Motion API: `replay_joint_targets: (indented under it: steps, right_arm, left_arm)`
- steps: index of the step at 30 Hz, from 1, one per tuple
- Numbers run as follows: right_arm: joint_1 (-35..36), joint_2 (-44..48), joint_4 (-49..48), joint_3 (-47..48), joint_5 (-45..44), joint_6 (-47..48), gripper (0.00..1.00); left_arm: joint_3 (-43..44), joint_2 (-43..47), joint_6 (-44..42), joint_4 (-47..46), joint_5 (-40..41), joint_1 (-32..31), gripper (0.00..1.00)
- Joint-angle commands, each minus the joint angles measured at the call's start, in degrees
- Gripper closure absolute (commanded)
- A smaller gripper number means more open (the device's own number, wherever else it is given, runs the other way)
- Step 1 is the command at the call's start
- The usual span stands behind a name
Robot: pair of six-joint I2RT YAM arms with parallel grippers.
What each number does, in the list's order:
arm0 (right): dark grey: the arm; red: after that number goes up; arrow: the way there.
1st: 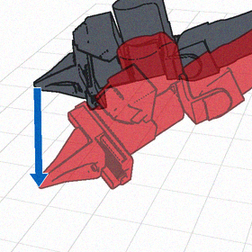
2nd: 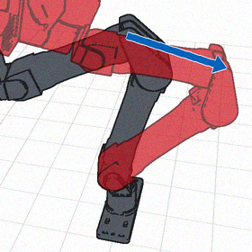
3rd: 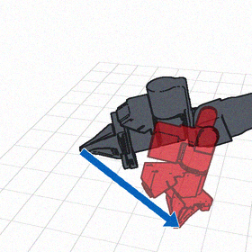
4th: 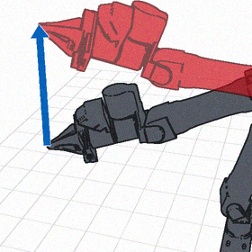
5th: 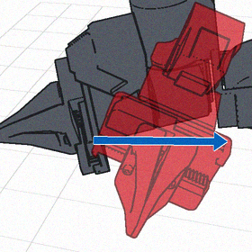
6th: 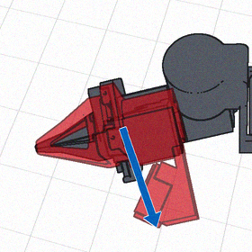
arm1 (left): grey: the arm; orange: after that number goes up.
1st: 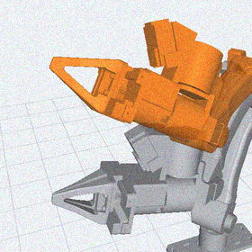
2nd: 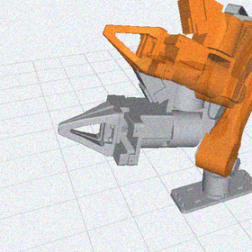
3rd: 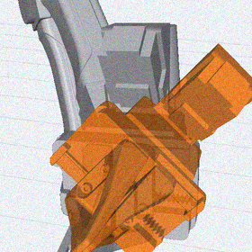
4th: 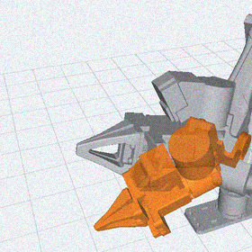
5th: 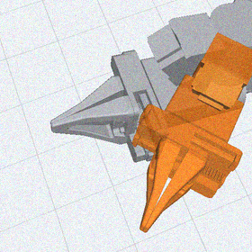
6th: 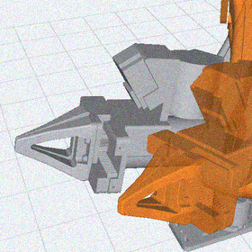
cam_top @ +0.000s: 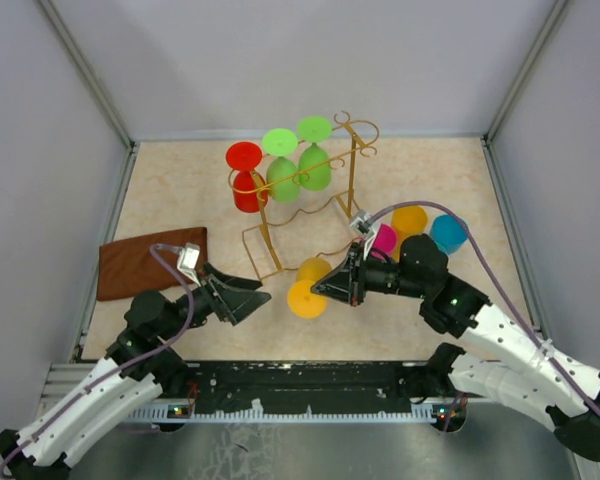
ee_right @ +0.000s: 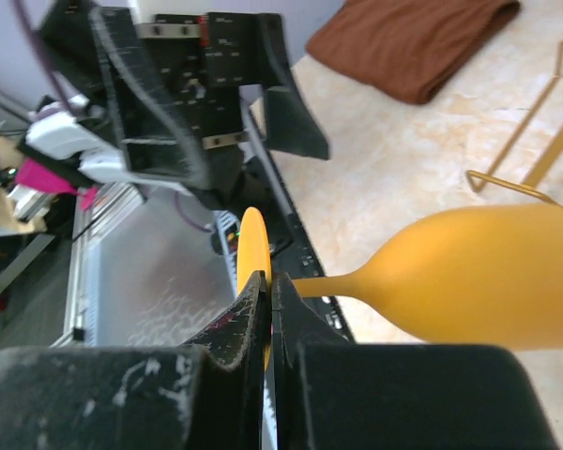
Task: Take the wine glass off the wine glass rack
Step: Place the wine glass at the center of the board.
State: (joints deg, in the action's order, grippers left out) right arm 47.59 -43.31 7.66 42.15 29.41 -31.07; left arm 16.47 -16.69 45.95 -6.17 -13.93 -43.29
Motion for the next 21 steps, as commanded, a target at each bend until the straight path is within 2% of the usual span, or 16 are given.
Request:
replay_joint_targets:
  steps: [1,5,12,17,21]
  right_arm:
    - [0.31,0.63,-13.71,-4.41,-7.01,-0.54,1.0]
    - [0.33,2.71,-19.8,-8.49,-9.62,-1.25,1.0]
    - [0.31,5.78,-28.67,-14.85,-10.24,-4.89,1.0]
    - [0.35,4.91,-31.93,-15.24,-11.58,-6.07,1.0]
    - [0.31,3.71,-32.28,-14.72,-11.57,-5.59,1.0]
  left_arm:
    - [-0.4,-0.91,1.38,-5.52,-6.04,0.04,0.07]
    - [-0.18,-3.67,3.05,-8.86,-8.47,-0.01,0.09]
    - [-3.49,-9.08,8.06,-19.8,-9.37,-0.4,0.22]
    - [-2.33,-12.84,6.68,-21.16,-7.45,-2.81,0.22]
    - [-0.42,-16.75,5.2,-20.9,-4.36,-6.24,0.26]
